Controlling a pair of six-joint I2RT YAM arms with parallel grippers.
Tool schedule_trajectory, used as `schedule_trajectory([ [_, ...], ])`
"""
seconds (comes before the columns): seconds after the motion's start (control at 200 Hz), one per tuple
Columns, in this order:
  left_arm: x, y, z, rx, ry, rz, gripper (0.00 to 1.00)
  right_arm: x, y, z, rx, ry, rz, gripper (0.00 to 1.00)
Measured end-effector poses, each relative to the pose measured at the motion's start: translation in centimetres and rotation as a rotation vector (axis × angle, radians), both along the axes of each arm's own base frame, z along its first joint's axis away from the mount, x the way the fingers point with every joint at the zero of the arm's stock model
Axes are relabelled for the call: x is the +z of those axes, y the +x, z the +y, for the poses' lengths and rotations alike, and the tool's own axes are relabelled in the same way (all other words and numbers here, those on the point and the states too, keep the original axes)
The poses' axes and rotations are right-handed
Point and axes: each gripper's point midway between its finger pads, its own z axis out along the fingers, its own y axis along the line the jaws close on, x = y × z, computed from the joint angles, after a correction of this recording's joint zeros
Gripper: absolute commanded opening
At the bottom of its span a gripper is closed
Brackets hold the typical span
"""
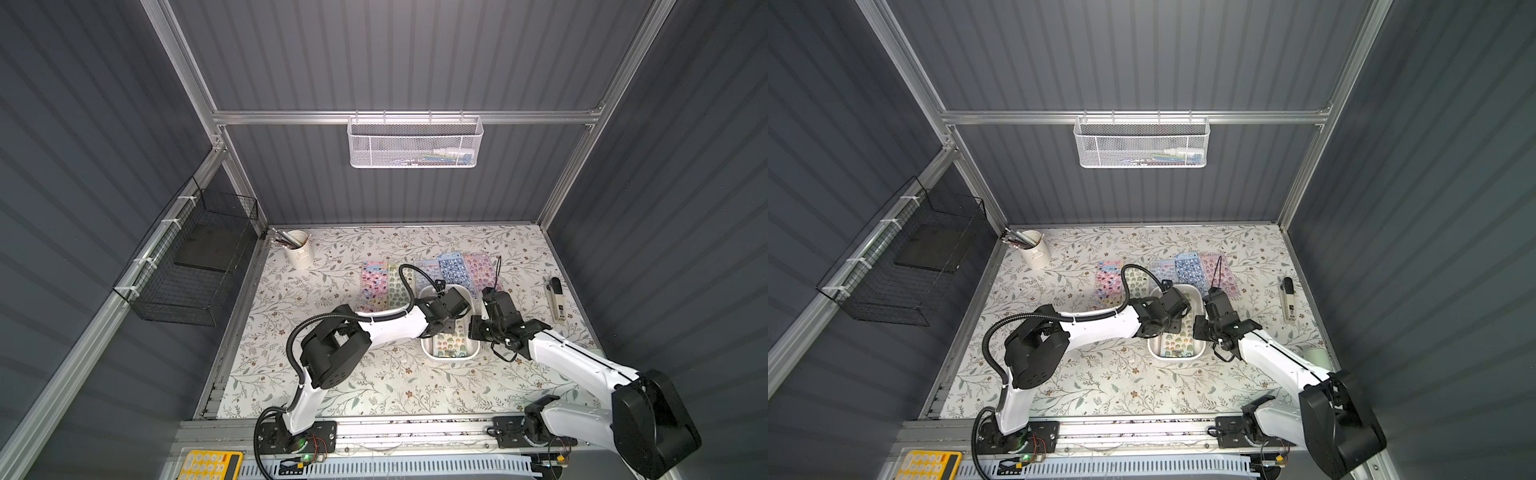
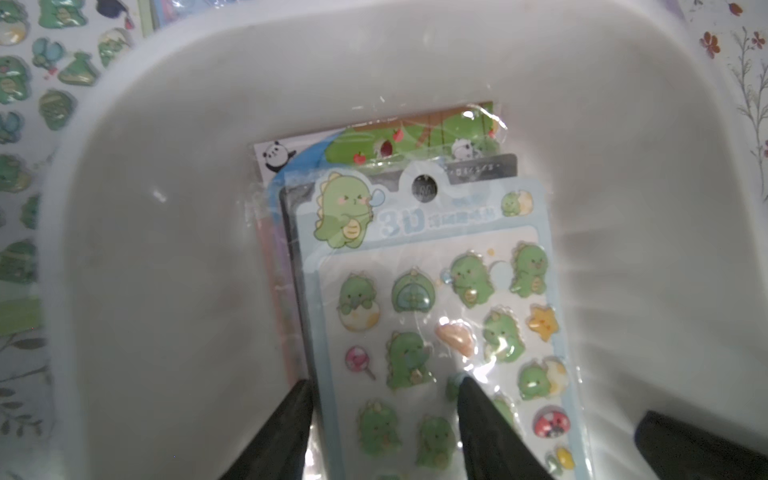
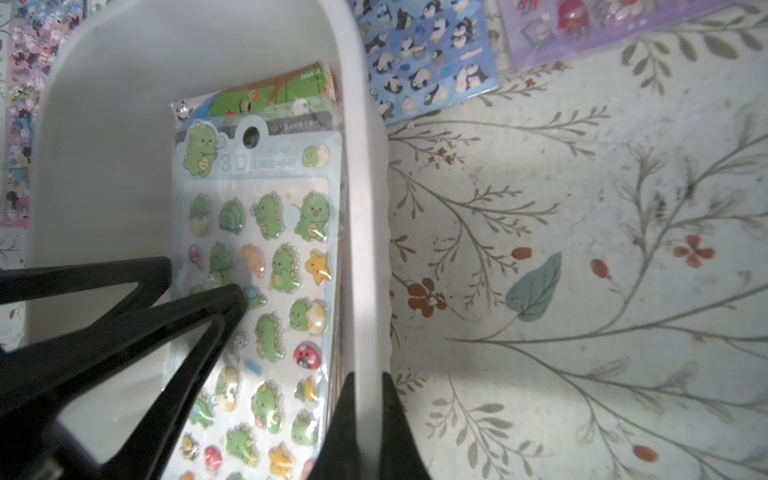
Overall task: Take the stickers out of the storage box
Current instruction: Pick up the sticker from the storage box.
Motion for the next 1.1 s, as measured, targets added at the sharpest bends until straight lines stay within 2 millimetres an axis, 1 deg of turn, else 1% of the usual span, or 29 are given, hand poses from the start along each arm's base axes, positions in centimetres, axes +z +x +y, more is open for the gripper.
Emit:
schedule_trajectory([
  [0.34,-0.1,-0.1,-0.2,-0.007,-0.007,0.012,0.46,0.0,0.0,0.0,-0.001,-0.001,0.0,0.07],
  [0.605,0.0,-0.5,-0.9,-0.03,-0.064,0.023,0.41,-0.1,-0.1,-0.1,-0.001,-0.002,0.002,0.07],
  [0.885,1.8,-1.0,-1.3,-0.068,-0.143,0.013,0.37,-0.2,-0.1,-0.1,-0.002,-0.003,0.005,0.07],
  [1.101,2.2,-1.3,-1.8,-0.096,-0.178,0.009,0.34,-0.2,-0.1,-0.2,-0.007,-0.004,0.006,0.07],
])
